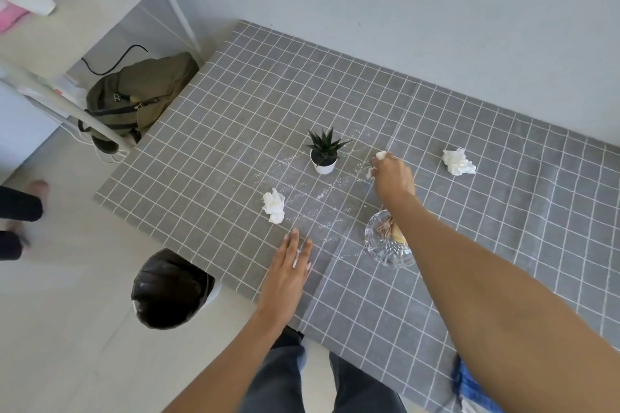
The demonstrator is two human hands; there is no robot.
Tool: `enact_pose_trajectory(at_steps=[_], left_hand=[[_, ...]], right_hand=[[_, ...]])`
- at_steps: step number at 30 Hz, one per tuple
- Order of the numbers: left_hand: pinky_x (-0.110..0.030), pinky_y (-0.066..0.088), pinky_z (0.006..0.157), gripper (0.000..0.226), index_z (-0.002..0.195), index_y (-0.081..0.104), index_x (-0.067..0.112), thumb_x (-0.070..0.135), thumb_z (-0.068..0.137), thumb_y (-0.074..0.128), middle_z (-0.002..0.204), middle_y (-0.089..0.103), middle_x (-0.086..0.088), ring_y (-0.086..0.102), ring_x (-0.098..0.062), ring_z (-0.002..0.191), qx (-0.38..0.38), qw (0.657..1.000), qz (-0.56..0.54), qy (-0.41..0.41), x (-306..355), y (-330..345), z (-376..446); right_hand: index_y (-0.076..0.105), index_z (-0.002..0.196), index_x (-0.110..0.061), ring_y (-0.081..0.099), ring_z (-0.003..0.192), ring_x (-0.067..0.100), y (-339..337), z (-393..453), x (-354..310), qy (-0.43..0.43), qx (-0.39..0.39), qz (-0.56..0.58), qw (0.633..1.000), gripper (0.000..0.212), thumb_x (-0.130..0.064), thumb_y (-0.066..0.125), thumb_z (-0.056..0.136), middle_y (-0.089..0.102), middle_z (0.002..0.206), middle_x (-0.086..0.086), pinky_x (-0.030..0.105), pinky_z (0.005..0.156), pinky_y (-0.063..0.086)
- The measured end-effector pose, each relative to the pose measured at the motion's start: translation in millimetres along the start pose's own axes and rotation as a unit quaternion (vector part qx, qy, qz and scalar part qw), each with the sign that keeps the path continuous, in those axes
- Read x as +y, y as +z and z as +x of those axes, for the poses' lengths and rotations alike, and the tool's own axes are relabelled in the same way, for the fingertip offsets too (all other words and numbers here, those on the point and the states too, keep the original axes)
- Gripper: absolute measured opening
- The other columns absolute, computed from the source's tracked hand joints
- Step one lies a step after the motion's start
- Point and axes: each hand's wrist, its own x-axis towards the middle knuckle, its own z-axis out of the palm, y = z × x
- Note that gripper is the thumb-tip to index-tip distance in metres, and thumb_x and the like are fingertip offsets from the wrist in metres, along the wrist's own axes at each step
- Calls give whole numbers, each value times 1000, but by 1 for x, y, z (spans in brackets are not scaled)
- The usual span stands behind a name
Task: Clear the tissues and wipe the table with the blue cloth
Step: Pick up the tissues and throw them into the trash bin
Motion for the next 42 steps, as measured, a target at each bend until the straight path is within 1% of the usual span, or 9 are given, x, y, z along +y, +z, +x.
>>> enact_pose_trajectory(at_steps=[3, 9, 12, 16, 20, 25, 29, 37, 42], left_hand=[[-34, 28, 107, 80, 146, 33, 8, -23, 76, 58, 155, 16, -14, 22, -33, 142, 0, 1000, -13, -5, 1, 1, -3], [-35, 38, 111, 72, 150, 20, 8, -19, 88, 45, 157, -3, -4, 21, -28, 145, 8, 998, -65, 7, 6, -11, 20], [-34, 53, 91, 65, 148, 26, 5, -17, 90, 46, 159, 9, -10, 34, -33, 140, 40, 997, -68, 2, 11, -30, 47], [-45, 47, 102, 56, 145, 33, 0, -14, 93, 48, 158, 16, -17, 22, -31, 145, 78, 994, -60, -42, 4, -41, 71], [-45, 44, 104, 52, 145, 35, 1, -8, 95, 46, 158, 14, -17, 32, -34, 141, 75, 993, -35, -86, -13, -37, 77], [-53, 17, 117, 44, 145, 36, 9, 18, 102, 40, 159, 16, -16, 20, -33, 145, 51, 989, 44, -134, -27, -24, 77], [-57, 23, 114, 48, 148, 31, 11, 22, 102, 40, 159, 9, -18, 12, -40, 146, 27, 987, 35, -153, -29, -20, 77], [-49, 33, 112, 55, 146, 36, 9, -2, 95, 51, 158, 14, -18, 23, -38, 143, 51, 987, 11, -154, -28, -11, 81], [-46, 35, 109, 52, 143, 41, 7, -2, 93, 54, 157, 21, -17, 31, -38, 140, 60, 985, 6, -160, -27, -10, 77]], right_hand=[[65, 113, -3, 62, 99, 37, -1, 1, 3, 3, 8, 11, 1000, 31, 7, 43, 93, 63, 112, 19, 37, 77, 47], [62, 120, -5, 60, 97, 42, -13, -5, 19, -3, 29, -8, 1000, 41, 13, 42, 89, 59, 117, 20, 41, 75, 48], [57, 124, -6, 59, 97, 42, -26, -6, 38, 2, 69, -28, 997, 45, 14, 43, 87, 52, 128, 19, 44, 73, 48], [55, 126, -4, 59, 96, 44, -39, -4, 66, 28, 117, -14, 993, 46, 15, 44, 85, 51, 129, 23, 46, 74, 49], [54, 128, -6, 57, 103, 44, -36, -7, 92, 68, 113, 3, 991, 43, 9, 45, 90, 53, 126, 23, 48, 84, 49], [35, 144, -18, 13, 143, 37, -21, -11, 109, 94, 44, -3, 995, 46, -12, 42, 99, 20, 154, 23, 58, 114, 11], [27, 148, -21, 3, 144, 43, -16, -8, 117, 101, 13, 27, 994, 51, -23, 44, 100, 7, 159, 17, 59, 115, 12], [47, 139, -13, 26, 136, 44, -16, 3, 117, 100, 36, 33, 994, 41, -9, 45, 99, 30, 151, 19, 56, 102, 38], [61, 124, -5, 52, 102, 44, -17, 4, 120, 80, 75, 7, 994, 34, 2, 44, 95, 57, 117, 24, 48, 84, 46]])
